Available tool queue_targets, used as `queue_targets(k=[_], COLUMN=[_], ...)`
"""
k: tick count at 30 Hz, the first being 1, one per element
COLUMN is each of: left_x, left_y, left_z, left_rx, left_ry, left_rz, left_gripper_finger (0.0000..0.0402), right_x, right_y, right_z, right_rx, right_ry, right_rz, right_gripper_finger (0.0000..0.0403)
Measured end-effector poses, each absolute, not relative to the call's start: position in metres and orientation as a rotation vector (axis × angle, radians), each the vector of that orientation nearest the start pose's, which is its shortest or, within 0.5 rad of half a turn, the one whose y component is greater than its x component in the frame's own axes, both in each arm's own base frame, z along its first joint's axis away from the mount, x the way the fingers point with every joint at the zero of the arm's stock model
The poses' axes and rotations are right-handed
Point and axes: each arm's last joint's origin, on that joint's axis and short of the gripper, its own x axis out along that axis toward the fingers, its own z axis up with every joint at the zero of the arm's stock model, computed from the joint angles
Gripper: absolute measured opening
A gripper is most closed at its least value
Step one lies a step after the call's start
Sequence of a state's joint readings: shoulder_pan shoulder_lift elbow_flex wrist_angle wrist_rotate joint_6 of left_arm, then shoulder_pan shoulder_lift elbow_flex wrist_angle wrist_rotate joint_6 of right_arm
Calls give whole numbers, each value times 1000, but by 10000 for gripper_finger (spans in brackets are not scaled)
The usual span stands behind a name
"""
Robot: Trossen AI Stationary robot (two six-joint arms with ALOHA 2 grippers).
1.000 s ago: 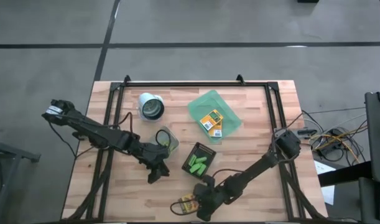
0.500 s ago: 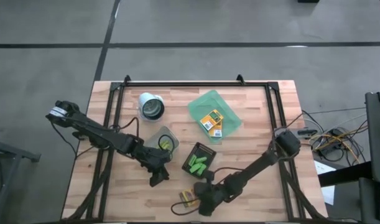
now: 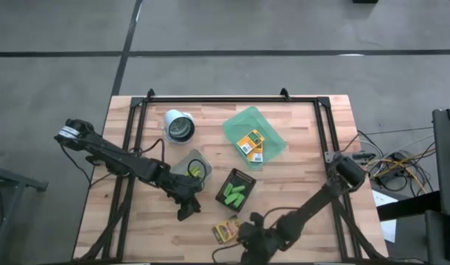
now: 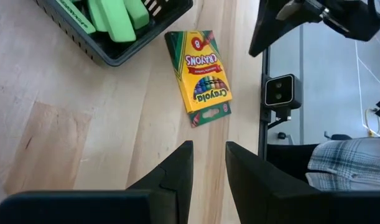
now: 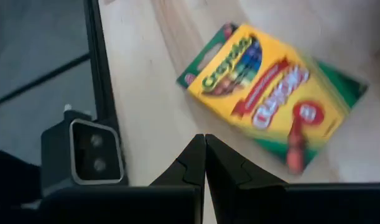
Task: Pick & Place School Supplies
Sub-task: Put the crayon box into the light green bin
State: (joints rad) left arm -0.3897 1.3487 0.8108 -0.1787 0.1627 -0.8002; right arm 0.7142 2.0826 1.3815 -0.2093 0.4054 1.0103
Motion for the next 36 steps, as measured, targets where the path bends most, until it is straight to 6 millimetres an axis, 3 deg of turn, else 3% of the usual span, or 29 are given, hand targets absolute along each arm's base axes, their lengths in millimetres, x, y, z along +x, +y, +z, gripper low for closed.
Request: queue_targets(k=[4, 10, 18, 26, 36], left_x=[254, 255, 254, 253, 254], left_y=[-109, -109, -108, -108, -108], left_z=[224, 224, 219, 219, 219], left_rx=[-636, -628, -649, -633, -626], left_ry=[877, 845, 843, 840, 837], left_rz=[-225, -236, -229, -237, -240], left_gripper_finger=[99, 99, 99, 99, 99], right_x=[329, 332, 332, 319, 315], right_y=[282, 278, 278, 269, 262], right_z=[144, 143, 139, 126, 117], right_rx=[511, 524, 518, 538, 606], right_ry=[749, 709, 842, 949, 961], right_rz=[-206, -258, -144, -287, -333], right_gripper_finger=[8, 8, 8, 8, 8])
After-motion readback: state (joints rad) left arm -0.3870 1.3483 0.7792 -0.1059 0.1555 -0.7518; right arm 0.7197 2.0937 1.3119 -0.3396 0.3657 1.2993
